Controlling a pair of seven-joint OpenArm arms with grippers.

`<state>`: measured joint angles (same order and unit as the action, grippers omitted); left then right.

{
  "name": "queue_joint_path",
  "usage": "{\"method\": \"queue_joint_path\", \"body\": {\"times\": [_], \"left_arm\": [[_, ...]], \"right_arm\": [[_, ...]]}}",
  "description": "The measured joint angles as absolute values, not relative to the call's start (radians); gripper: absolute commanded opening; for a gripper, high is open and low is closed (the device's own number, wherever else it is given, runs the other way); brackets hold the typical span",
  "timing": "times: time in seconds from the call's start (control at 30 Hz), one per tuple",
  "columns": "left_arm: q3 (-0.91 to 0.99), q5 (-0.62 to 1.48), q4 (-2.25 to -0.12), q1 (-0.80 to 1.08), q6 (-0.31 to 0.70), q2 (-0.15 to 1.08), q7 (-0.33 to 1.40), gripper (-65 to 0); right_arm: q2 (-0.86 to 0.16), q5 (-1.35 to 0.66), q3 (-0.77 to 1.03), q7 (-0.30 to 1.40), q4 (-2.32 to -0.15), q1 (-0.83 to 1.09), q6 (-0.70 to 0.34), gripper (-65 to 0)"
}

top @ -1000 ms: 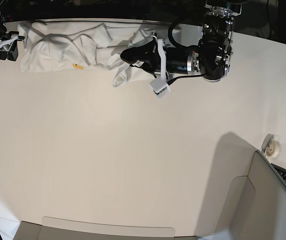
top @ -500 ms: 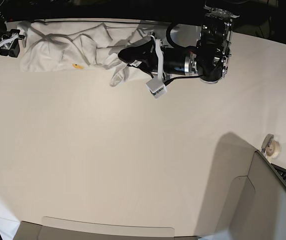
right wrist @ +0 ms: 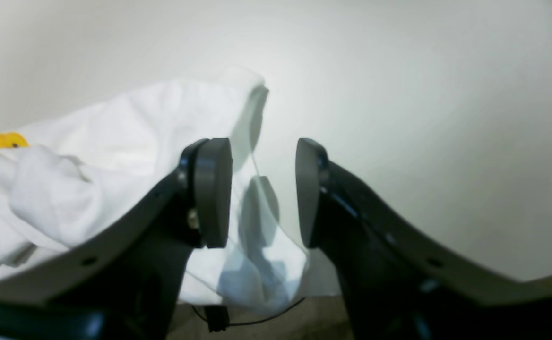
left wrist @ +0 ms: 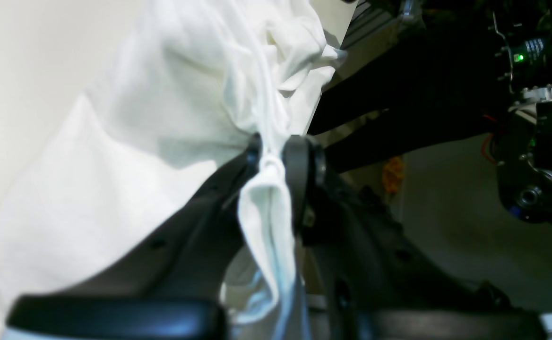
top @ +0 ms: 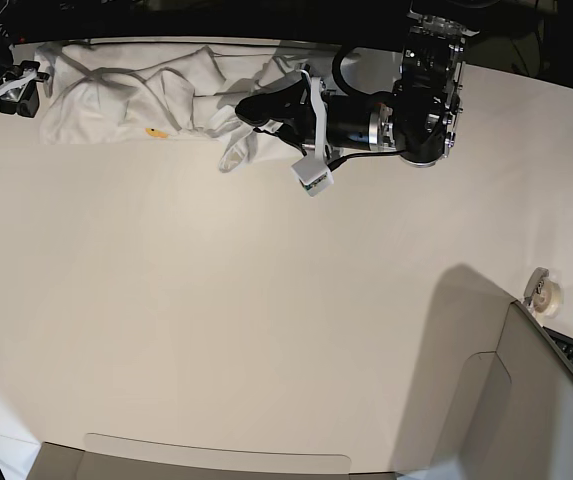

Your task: Layout the t-shirt on the table in an organized manner, then fold the t-shirt properly

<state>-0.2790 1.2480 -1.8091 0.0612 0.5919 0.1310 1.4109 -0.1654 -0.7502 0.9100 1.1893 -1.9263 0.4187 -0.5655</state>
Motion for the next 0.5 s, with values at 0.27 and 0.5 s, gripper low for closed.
{"method": "queue_joint_path", "body": {"times": [0.27,0.5], "left_arm": [[-0.284,1.255,-1.81,0.084,0.592,0.147,1.413,-44.7],[-0.284,1.256,-1.81,0.078,0.592,0.147,1.411,-44.6]], "right_arm": [[-0.166,-0.756,0.91,1.188,-1.926,0.418,-0.566,-42.3],[-0.165,-0.755,0.91,1.189,-1.912,0.414,-0.566,-42.1]]}}
